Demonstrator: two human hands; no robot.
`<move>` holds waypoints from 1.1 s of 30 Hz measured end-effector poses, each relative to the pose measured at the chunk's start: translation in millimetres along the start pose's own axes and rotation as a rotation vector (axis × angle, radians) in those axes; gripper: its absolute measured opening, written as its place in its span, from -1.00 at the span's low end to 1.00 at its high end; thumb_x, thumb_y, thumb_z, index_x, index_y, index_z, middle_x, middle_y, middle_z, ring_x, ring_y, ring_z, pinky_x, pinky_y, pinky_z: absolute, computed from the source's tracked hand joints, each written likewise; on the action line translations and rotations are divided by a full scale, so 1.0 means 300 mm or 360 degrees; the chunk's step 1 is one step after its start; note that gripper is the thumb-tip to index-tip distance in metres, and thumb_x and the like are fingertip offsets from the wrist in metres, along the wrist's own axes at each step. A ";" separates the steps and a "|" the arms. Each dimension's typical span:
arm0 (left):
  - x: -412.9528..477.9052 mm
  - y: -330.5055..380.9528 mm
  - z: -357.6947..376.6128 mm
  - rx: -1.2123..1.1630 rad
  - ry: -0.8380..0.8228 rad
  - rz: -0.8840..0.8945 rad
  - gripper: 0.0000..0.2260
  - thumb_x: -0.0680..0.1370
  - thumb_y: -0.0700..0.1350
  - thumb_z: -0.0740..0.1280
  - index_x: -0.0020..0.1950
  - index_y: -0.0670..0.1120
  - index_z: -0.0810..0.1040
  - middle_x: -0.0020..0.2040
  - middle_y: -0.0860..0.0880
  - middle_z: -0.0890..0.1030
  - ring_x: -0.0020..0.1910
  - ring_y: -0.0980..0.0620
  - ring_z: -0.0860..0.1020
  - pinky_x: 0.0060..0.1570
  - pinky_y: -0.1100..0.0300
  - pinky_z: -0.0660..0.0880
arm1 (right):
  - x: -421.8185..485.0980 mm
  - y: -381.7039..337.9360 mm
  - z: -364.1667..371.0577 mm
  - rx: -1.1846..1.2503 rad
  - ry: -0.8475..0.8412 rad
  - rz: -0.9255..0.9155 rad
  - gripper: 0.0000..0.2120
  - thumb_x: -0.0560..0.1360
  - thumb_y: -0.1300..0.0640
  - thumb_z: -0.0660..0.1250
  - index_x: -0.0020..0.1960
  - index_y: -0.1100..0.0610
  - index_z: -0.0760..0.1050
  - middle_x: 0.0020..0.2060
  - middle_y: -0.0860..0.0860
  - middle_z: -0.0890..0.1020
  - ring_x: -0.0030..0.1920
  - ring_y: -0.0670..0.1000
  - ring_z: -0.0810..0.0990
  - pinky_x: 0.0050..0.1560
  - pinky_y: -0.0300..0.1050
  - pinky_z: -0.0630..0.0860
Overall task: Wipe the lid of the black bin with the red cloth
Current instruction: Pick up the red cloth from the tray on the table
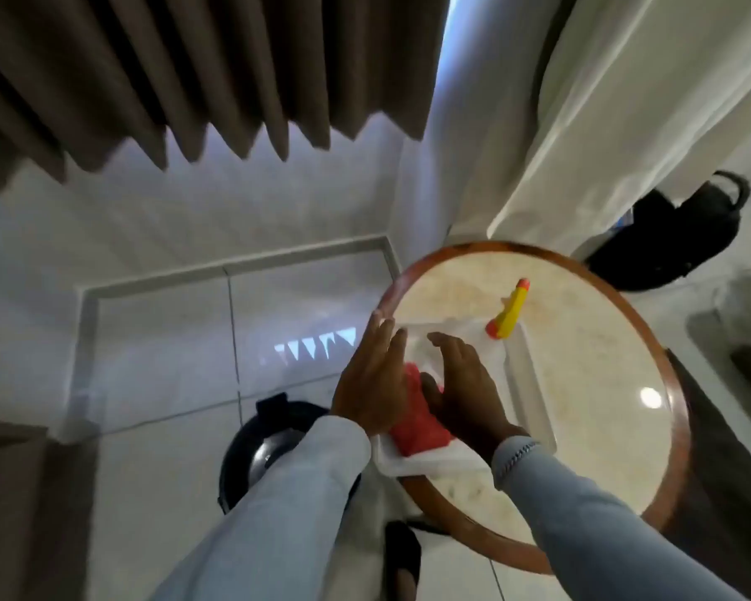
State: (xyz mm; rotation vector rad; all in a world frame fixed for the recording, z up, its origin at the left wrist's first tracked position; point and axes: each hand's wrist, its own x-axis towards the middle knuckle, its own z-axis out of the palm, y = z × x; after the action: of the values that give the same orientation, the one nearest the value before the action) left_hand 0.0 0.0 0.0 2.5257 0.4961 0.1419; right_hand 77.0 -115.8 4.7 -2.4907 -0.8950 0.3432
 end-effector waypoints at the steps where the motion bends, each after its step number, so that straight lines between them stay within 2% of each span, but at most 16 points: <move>1: 0.014 -0.015 0.069 0.0035 -0.0072 -0.0017 -0.55 0.62 -0.12 0.14 0.51 -0.15 0.21 0.57 -0.16 0.17 0.57 -0.12 0.05 0.48 -0.06 0.20 | -0.001 0.040 0.046 0.0021 0.0008 0.0061 -0.53 0.51 -0.01 0.33 0.36 0.07 0.31 0.31 0.08 0.51 0.26 0.12 0.48 0.24 0.03 0.47; 4: 0.051 -0.057 0.232 0.0238 -0.0291 -0.0093 -0.52 0.61 -0.09 0.22 0.50 -0.12 0.20 0.56 -0.15 0.20 0.57 -0.15 0.06 0.48 -0.08 0.10 | 0.003 0.141 0.168 -0.0001 -0.0066 0.0305 -0.48 0.47 -0.04 0.37 0.35 0.08 0.31 0.30 0.09 0.50 0.25 0.14 0.48 0.23 0.07 0.48; 7: 0.069 -0.073 0.335 0.0605 -0.0373 0.0000 -0.56 0.52 -0.04 0.31 0.36 -0.17 0.38 0.38 -0.23 0.46 0.45 -0.25 0.30 0.52 -0.18 0.01 | -0.008 0.226 0.260 -0.0057 -0.0121 0.0461 -0.47 0.42 0.00 0.42 0.30 0.10 0.33 0.22 0.12 0.50 0.19 0.15 0.48 0.09 0.06 0.51; 9: 0.090 -0.071 0.360 0.0690 -0.0375 0.0048 -0.60 0.43 -0.01 0.36 0.20 -0.17 0.48 0.14 -0.20 0.60 0.21 -0.22 0.52 0.50 -0.21 0.08 | -0.019 0.252 0.299 -0.0065 -0.0064 0.0482 -0.55 0.42 0.01 0.40 0.23 0.10 0.36 0.14 0.12 0.53 0.10 0.16 0.51 -0.06 -0.02 0.46; 11: 0.108 -0.071 0.379 0.0664 -0.0364 0.0068 -0.60 0.37 -0.02 0.40 0.14 -0.17 0.52 0.05 -0.20 0.60 0.09 -0.22 0.55 0.42 -0.22 0.22 | -0.028 0.270 0.336 0.0017 -0.0003 0.0500 -0.61 0.43 0.06 0.39 0.20 0.11 0.39 0.09 0.13 0.56 0.05 0.17 0.54 -0.09 -0.10 0.39; 13: 0.114 -0.061 0.380 0.0542 -0.0421 0.0041 -0.62 0.36 -0.07 0.41 0.13 -0.16 0.51 0.09 -0.22 0.55 0.08 -0.24 0.53 0.23 -0.17 0.39 | -0.031 0.277 0.347 0.0131 0.0045 0.0520 -0.59 0.44 0.11 0.39 0.25 0.12 0.39 0.10 0.14 0.59 0.06 0.17 0.56 -0.02 -0.11 0.41; 15: 0.114 -0.055 0.371 0.0366 -0.0478 -0.0015 -0.63 0.39 -0.11 0.42 0.16 -0.13 0.48 0.15 -0.22 0.50 0.11 -0.24 0.49 0.09 -0.11 0.46 | -0.028 0.276 0.335 0.0241 0.0071 0.0570 -0.50 0.44 0.15 0.40 0.34 0.13 0.37 0.14 0.16 0.61 0.11 0.18 0.58 0.13 -0.05 0.46; 16: 0.112 -0.056 0.362 0.0267 -0.0504 -0.0050 -0.62 0.40 -0.13 0.41 0.18 -0.13 0.46 0.19 -0.22 0.47 0.13 -0.24 0.47 0.08 -0.10 0.46 | -0.025 0.272 0.322 0.0303 0.0069 0.0607 -0.48 0.44 0.17 0.41 0.37 0.13 0.35 0.14 0.16 0.62 0.11 0.18 0.59 0.17 -0.02 0.47; 18: 0.102 -0.057 0.324 0.0059 -0.0472 -0.0060 -0.62 0.42 -0.16 0.40 0.21 -0.14 0.44 0.23 -0.22 0.43 0.17 -0.25 0.44 0.09 -0.08 0.46 | -0.027 0.254 0.288 0.0383 0.0062 0.0616 -0.47 0.46 0.16 0.41 0.38 0.13 0.35 0.09 0.16 0.64 0.05 0.16 0.62 0.11 -0.05 0.49; 21: 0.073 -0.057 0.238 -0.0302 -0.0261 0.0002 -0.58 0.40 -0.18 0.41 0.24 -0.15 0.43 0.24 -0.22 0.44 0.17 -0.22 0.45 0.13 -0.06 0.47 | -0.045 0.205 0.219 0.0412 0.0165 0.0445 -0.53 0.49 0.13 0.38 0.37 0.11 0.38 0.07 0.15 0.64 -0.01 0.12 0.63 0.05 0.01 0.57; 24: 0.032 -0.070 0.126 -0.0629 0.0048 0.0058 -0.61 0.39 -0.21 0.41 0.20 -0.17 0.49 0.17 -0.22 0.50 0.11 -0.18 0.49 0.13 -0.05 0.50 | -0.058 0.110 0.153 0.0471 0.0297 0.0197 -0.61 0.50 0.14 0.34 0.32 0.12 0.45 0.13 0.12 0.62 0.10 0.12 0.61 0.13 0.22 0.58; 26: -0.008 -0.115 0.057 -0.0781 0.0270 0.0050 -0.68 0.38 -0.27 0.40 0.13 -0.20 0.54 0.07 -0.20 0.52 0.00 -0.10 0.49 0.07 0.01 0.55 | -0.059 0.027 0.147 0.0543 0.0286 0.0048 -0.63 0.51 0.17 0.34 0.31 0.13 0.46 0.14 0.13 0.62 0.13 0.15 0.60 0.15 0.27 0.55; 28: -0.060 -0.193 0.007 -0.0849 0.0384 -0.0025 -0.71 0.39 -0.30 0.41 0.10 -0.21 0.56 0.01 -0.14 0.49 -0.05 -0.01 0.47 0.03 0.11 0.55 | -0.059 -0.060 0.183 0.0598 0.0208 -0.0039 -0.62 0.51 0.16 0.33 0.31 0.15 0.46 0.14 0.14 0.62 0.10 0.09 0.62 0.16 0.13 0.57; 30: -0.124 -0.297 -0.010 -0.0850 0.0364 -0.0131 -0.73 0.40 -0.29 0.40 0.09 -0.19 0.56 0.02 -0.13 0.51 -0.04 -0.02 0.50 0.03 0.14 0.56 | -0.066 -0.138 0.258 0.0548 0.0135 -0.0098 -0.61 0.48 0.16 0.34 0.29 0.17 0.48 0.10 0.10 0.63 -0.01 -0.09 0.62 0.09 -0.27 0.56; 31: -0.157 -0.353 -0.009 -0.0851 0.0343 -0.0188 -0.74 0.40 -0.29 0.40 0.08 -0.18 0.56 0.02 -0.14 0.54 -0.04 -0.03 0.52 0.01 0.18 0.55 | -0.071 -0.169 0.305 0.0565 0.0091 -0.0110 -0.62 0.47 0.18 0.36 0.28 0.17 0.49 0.07 0.09 0.64 -0.04 -0.11 0.62 0.01 -0.34 0.56; 33: -0.224 -0.481 0.016 -0.0848 0.0344 -0.0317 -0.75 0.39 -0.29 0.39 0.06 -0.17 0.58 0.00 -0.13 0.57 -0.07 -0.01 0.53 -0.07 0.31 0.51 | -0.077 -0.217 0.428 0.0634 -0.0044 -0.0095 -0.63 0.47 0.20 0.37 0.27 0.16 0.50 0.04 0.09 0.66 -0.05 -0.04 0.65 -0.08 -0.29 0.59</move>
State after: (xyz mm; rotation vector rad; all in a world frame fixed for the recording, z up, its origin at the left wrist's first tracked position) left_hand -107.2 84.3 -82.1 1.9397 0.6884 0.4156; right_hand -23.8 -42.4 -70.7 -2.0949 -0.8182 0.4852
